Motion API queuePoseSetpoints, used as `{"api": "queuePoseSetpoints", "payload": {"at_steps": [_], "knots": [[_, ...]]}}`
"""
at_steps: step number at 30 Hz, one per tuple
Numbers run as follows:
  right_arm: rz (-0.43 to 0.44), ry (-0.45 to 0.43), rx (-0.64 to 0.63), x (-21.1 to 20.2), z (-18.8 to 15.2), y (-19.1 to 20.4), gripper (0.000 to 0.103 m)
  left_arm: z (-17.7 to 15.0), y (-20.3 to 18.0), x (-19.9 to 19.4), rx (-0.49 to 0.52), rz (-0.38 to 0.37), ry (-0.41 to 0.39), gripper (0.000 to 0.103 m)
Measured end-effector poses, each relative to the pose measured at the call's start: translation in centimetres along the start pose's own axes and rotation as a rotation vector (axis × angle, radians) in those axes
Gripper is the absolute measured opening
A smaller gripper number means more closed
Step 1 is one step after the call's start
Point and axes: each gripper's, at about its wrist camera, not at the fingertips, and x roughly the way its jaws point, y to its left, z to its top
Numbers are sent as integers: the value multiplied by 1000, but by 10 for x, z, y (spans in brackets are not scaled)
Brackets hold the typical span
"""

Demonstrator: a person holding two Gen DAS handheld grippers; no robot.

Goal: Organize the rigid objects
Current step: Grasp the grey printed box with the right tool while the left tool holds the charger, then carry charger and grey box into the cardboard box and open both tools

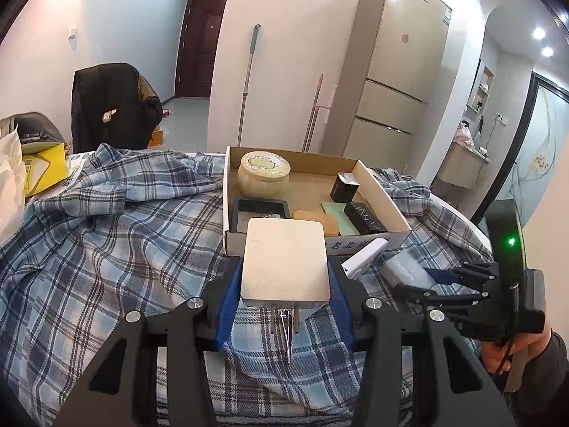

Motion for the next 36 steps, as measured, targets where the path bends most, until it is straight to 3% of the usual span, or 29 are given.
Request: {"api": "queuePoseSetpoints", "payload": {"at_steps": [6, 10, 13, 24, 31, 36], "knots": [[-46, -131, -31, -23, 3, 8, 46, 0, -4, -3, 17, 3, -13, 49], [-189, -268, -25, -41, 5, 9, 46, 1, -2, -3, 6, 5, -10, 49], [-199, -342, -4, -54, 6, 6, 46, 1, 0, -4, 0, 4, -13, 49], [-190, -342, 30, -60, 8, 0, 46, 8, -4, -20, 12, 32, -63, 49], [-107, -347, 90, -92, 34, -1, 46, 44, -8, -30, 26, 43, -76, 49], [-124, -382, 92, -107, 66, 3, 46, 77, -8, -9, 49, 20, -31, 49]]}}
